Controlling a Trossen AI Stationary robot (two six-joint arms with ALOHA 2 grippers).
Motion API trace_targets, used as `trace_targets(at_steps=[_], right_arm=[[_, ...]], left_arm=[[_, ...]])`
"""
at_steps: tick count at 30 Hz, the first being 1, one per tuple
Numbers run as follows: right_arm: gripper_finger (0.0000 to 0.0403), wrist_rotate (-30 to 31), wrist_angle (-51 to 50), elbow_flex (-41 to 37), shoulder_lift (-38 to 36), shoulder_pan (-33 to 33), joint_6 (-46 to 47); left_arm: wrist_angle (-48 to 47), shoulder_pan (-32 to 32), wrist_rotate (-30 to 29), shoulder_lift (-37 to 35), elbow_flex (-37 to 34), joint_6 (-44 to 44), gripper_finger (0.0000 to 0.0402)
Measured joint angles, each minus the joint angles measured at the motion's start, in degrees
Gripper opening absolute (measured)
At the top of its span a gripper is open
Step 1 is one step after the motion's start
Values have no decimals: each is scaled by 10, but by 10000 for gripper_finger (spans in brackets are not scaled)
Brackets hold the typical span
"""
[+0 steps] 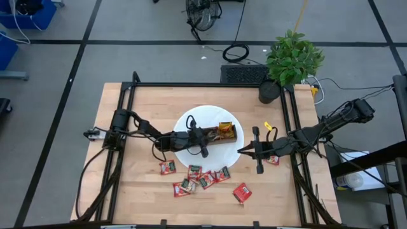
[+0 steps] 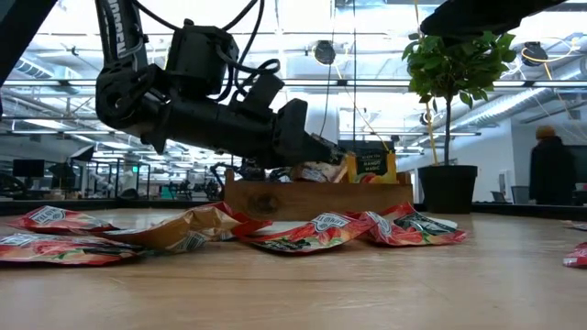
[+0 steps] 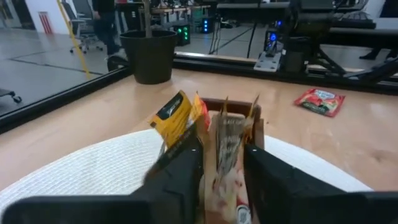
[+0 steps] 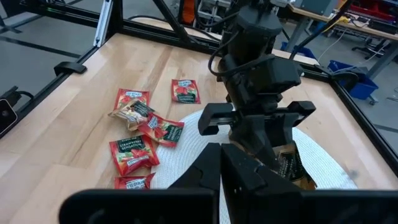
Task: Pick & Place Tea
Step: Put the brown tea bag into the middle section of the wooden organizer
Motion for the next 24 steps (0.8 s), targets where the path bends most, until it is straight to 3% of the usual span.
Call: trace_targets(at_steps=[7, 15, 20, 24], right_arm=[[1, 0, -1, 0, 0, 0, 0], [1, 0, -2, 0, 0, 0, 0], [1, -1, -2, 0, 0, 0, 3], [1, -1, -3, 0, 0, 0, 5]], left_arm=[[-1, 0, -28, 0, 0, -2, 187], [1, 0, -68, 0, 0, -3, 215], [-3, 1, -95, 0, 0, -8, 207], [-17, 1, -95, 0, 0, -7, 168]])
